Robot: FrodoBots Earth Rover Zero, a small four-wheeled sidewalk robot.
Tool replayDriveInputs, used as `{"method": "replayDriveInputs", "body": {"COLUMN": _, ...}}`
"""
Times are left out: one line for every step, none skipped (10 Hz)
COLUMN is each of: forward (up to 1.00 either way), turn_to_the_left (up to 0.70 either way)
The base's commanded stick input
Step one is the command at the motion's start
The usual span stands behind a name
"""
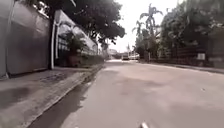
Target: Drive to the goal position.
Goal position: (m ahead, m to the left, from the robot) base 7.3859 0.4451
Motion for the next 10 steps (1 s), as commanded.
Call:
{"method": "replayDriveInputs", "body": {"forward": 0.7, "turn_to_the_left": 0.0}}
{"method": "replayDriveInputs", "body": {"forward": 0.7, "turn_to_the_left": 0.0}}
{"method": "replayDriveInputs", "body": {"forward": 0.7, "turn_to_the_left": 0.0}}
{"method": "replayDriveInputs", "body": {"forward": 0.7, "turn_to_the_left": 0.0}}
{"method": "replayDriveInputs", "body": {"forward": 0.7, "turn_to_the_left": 0.0}}
{"method": "replayDriveInputs", "body": {"forward": 0.7, "turn_to_the_left": 0.0}}
{"method": "replayDriveInputs", "body": {"forward": 0.7, "turn_to_the_left": 0.0}}
{"method": "replayDriveInputs", "body": {"forward": 0.7, "turn_to_the_left": 0.0}}
{"method": "replayDriveInputs", "body": {"forward": 0.7, "turn_to_the_left": 0.0}}
{"method": "replayDriveInputs", "body": {"forward": 0.7, "turn_to_the_left": 0.0}}
